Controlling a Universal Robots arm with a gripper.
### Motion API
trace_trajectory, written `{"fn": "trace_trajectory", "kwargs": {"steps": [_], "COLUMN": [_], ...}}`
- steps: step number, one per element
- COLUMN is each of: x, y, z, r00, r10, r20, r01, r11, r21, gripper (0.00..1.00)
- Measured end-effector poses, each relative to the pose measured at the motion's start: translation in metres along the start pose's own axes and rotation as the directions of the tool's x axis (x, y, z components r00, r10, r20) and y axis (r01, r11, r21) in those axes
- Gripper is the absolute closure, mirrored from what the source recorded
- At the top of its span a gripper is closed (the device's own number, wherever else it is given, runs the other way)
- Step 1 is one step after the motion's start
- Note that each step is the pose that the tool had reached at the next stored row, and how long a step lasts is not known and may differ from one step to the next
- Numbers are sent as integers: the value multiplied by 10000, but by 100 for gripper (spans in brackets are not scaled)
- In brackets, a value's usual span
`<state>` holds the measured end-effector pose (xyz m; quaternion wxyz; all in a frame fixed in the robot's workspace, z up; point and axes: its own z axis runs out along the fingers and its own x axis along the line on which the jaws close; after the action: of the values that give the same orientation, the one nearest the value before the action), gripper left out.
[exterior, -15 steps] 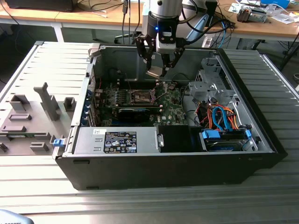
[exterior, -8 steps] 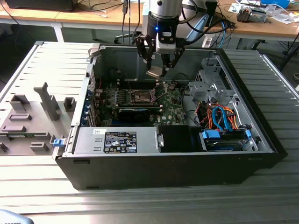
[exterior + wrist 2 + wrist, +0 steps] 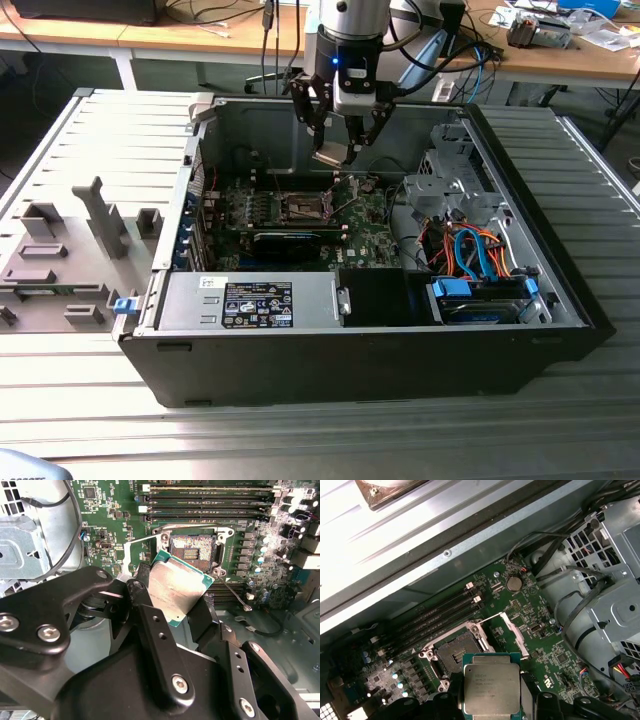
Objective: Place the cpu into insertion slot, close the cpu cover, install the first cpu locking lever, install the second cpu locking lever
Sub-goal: 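Place the cpu into insertion slot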
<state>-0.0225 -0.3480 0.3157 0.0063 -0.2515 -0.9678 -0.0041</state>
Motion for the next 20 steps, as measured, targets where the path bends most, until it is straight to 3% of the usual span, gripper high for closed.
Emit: {"fn": "trace_trajectory", "kwargs": {"steps": [20], "x": [0], "y": [0], "z": [6], "r00": [9998], "r10": [215], "r20": [1], "r01": [-215], "r11": [9998], "r21": [-2], "gripper": [45]}}
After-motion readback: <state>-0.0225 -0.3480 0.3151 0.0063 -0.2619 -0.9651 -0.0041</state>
